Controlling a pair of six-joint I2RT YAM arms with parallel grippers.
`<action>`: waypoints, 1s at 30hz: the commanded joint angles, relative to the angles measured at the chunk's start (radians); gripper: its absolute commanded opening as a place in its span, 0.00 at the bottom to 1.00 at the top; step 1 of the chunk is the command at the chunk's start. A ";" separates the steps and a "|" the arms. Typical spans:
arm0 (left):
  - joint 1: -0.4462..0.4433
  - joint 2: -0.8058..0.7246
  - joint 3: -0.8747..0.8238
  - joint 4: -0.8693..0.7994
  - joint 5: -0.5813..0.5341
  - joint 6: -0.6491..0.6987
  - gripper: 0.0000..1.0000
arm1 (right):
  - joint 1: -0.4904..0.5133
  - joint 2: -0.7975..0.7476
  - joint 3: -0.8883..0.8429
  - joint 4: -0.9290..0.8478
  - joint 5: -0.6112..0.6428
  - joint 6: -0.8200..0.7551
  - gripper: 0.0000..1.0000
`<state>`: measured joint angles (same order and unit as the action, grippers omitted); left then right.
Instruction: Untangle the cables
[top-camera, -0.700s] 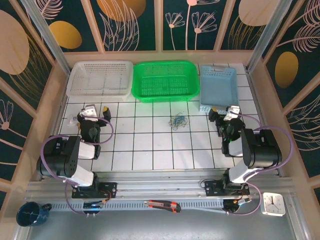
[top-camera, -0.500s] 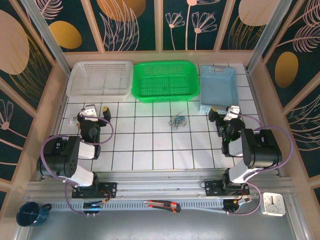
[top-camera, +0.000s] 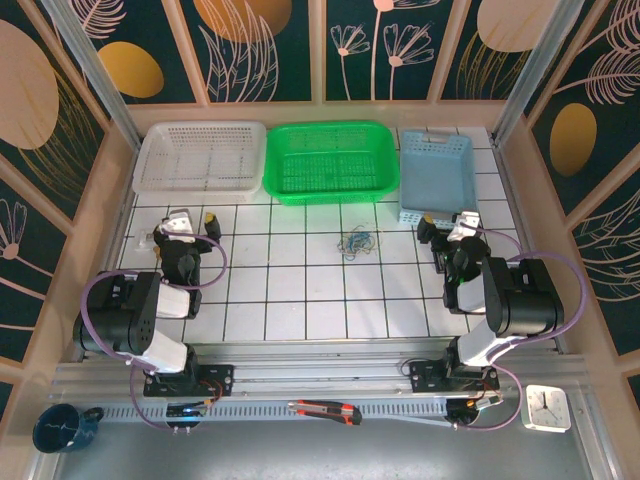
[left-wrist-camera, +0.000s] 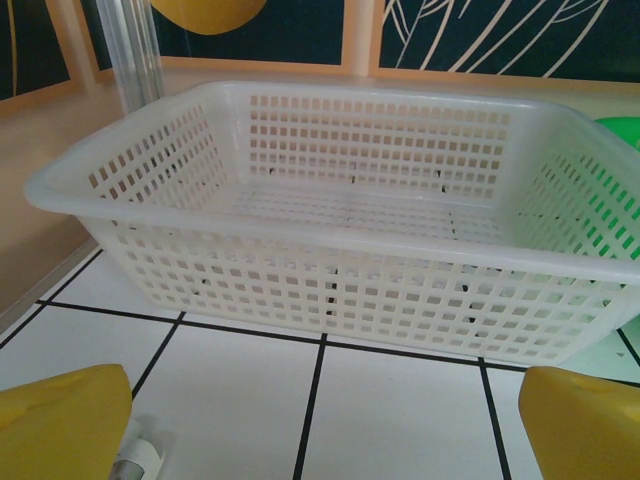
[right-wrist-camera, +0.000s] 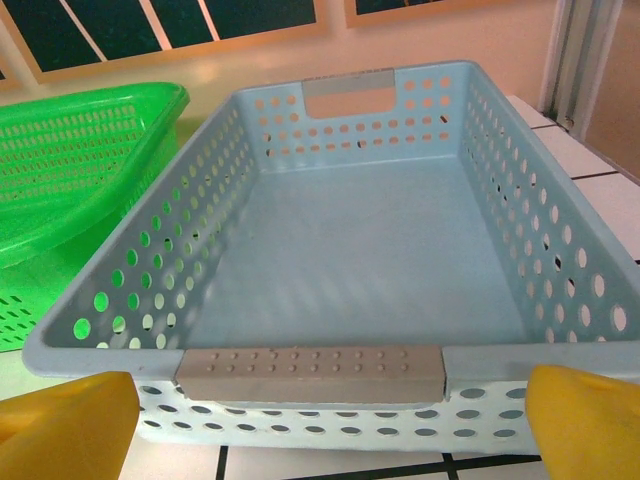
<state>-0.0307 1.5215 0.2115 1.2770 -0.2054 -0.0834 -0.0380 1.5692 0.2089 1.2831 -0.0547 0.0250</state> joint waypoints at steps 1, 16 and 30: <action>0.008 -0.001 -0.016 0.078 -0.115 -0.046 0.99 | -0.012 -0.006 0.016 0.031 -0.017 -0.005 0.99; 0.008 0.002 0.009 0.035 -0.047 -0.018 0.99 | -0.022 -0.006 0.014 0.035 -0.033 0.002 0.99; 0.008 -0.276 0.031 -0.246 -0.054 -0.040 0.99 | 0.027 -0.444 -0.022 -0.249 0.140 0.063 0.99</action>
<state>-0.0307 1.2877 0.2214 1.1175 -0.2695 -0.1093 -0.0193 1.2274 0.1692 1.1641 0.0006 0.0399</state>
